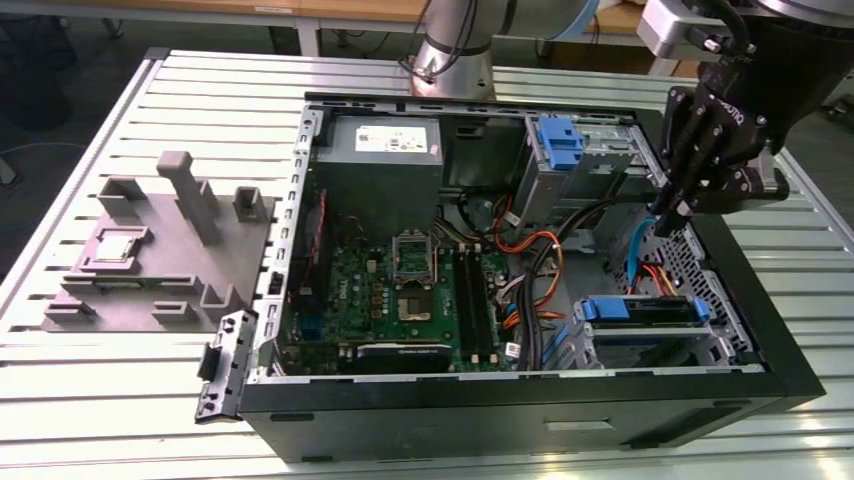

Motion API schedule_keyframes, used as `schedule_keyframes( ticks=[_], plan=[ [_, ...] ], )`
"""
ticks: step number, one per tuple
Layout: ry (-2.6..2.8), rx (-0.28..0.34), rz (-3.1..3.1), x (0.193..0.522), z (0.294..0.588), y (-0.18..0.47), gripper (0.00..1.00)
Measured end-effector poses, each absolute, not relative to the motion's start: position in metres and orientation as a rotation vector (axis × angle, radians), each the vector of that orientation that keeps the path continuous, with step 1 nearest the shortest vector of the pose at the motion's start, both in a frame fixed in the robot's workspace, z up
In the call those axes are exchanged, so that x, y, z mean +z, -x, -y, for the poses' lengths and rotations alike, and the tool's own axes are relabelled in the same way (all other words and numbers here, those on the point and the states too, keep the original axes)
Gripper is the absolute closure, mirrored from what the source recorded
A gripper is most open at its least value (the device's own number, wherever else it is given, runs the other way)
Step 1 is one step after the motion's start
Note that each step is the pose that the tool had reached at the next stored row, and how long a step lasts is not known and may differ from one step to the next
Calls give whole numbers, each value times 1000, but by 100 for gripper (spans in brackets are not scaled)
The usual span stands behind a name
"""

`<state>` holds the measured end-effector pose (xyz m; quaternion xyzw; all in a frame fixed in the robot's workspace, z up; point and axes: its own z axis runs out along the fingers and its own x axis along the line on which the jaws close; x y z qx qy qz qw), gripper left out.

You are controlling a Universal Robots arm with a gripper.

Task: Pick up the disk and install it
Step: 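Insert the second disk wire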

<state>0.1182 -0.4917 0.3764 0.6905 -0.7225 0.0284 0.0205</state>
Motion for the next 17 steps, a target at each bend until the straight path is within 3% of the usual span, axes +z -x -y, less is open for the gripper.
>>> schedule_keyframes(
  ticks=[8,10,17],
  plan=[
    [-2137,99,2235,363,492,-118,75],
    [-2132,109,2231,362,492,-118,83],
    [-2128,121,2227,361,495,-117,84]
  ],
)
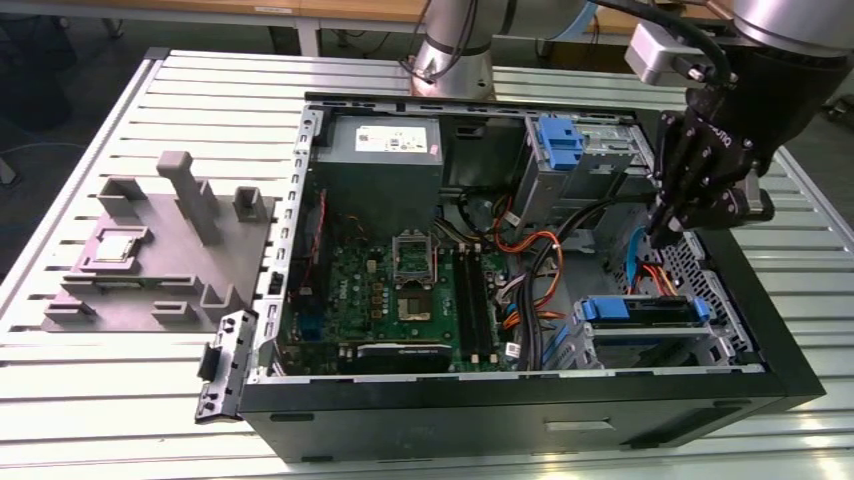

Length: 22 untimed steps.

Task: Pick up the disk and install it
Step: 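Insert the second disk wire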

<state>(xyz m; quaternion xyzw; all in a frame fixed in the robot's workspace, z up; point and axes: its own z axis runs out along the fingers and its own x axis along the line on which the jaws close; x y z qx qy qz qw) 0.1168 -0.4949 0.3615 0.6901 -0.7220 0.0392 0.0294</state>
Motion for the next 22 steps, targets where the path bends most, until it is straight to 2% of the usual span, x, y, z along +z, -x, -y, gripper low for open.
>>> schedule_keyframes(
  ticks=[12,22],
  plan=[
    [-2143,126,2226,357,506,-103,84],
    [-2172,76,2257,353,525,-102,84]
  ],
)
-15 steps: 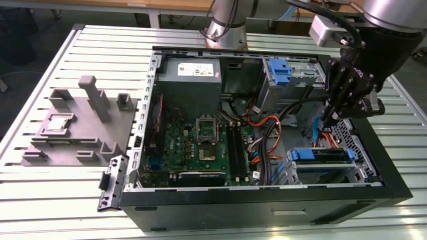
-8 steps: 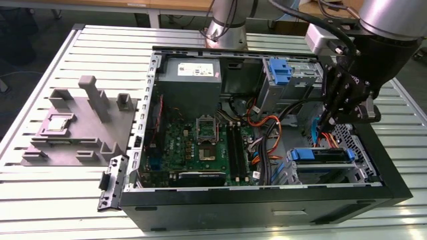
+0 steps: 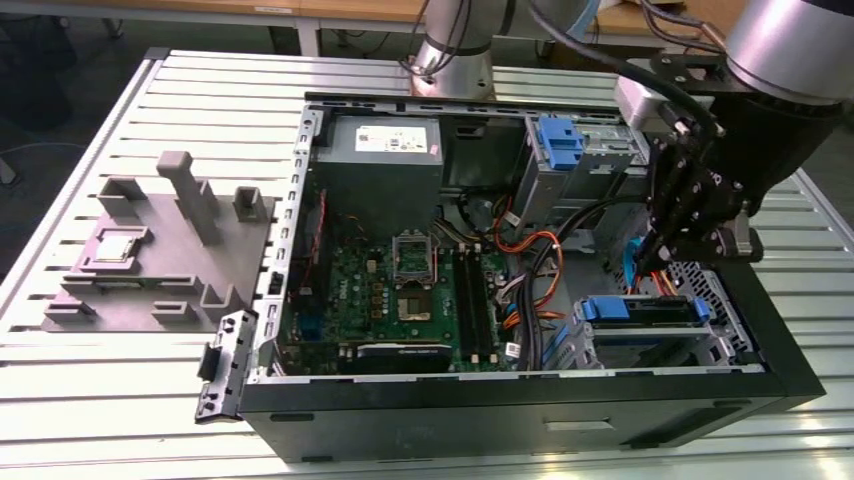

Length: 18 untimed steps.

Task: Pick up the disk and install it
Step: 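Insert the second disk wire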

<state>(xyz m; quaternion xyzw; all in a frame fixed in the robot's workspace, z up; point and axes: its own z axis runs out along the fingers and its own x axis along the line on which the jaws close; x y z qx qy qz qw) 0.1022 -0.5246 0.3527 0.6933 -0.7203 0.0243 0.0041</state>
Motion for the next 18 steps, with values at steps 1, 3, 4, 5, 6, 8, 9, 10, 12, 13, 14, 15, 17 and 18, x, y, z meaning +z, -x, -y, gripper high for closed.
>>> schedule_keyframes(
  ticks=[1,3,4,5,6,8,9,10,12,13,14,15,17,18],
  plan=[
    [-2175,77,2255,353,526,-102,84],
    [-2181,78,2250,352,529,-102,84],
    [-2185,78,2246,351,530,-102,84],
    [-2192,79,2241,351,531,-102,84],
    [-2198,79,2235,351,532,-102,84],
    [-2208,81,2227,350,533,-102,84],
    [-2211,82,2225,350,534,-102,84],
    [-2213,83,2224,349,534,-101,84],
    [-2213,85,2225,348,537,-101,84],
    [-2214,85,2225,347,538,-101,84],
    [-2214,86,2225,347,539,-101,84],
    [-2214,86,2226,346,539,-101,84],
    [-2215,87,2226,344,541,-101,84],
    [-2215,88,2226,344,542,-101,84]
  ],
)
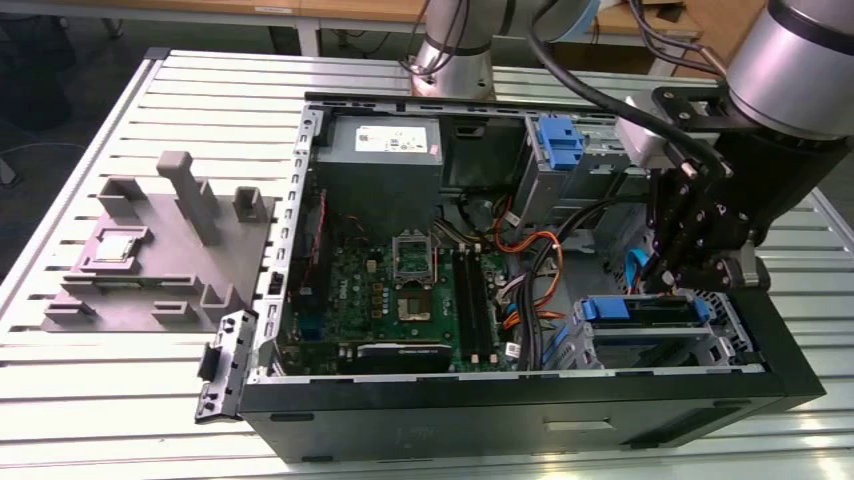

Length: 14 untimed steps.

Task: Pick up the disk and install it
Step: 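Insert the second disk wire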

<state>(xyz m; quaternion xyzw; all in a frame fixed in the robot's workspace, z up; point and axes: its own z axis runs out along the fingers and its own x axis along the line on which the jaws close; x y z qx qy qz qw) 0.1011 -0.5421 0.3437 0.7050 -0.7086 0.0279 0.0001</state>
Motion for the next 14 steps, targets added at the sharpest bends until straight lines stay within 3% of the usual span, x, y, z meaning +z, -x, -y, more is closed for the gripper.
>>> schedule_keyframes(
  ticks=[14],
  plan=[
    [-2215,88,2226,336,546,-101,84]
  ],
)
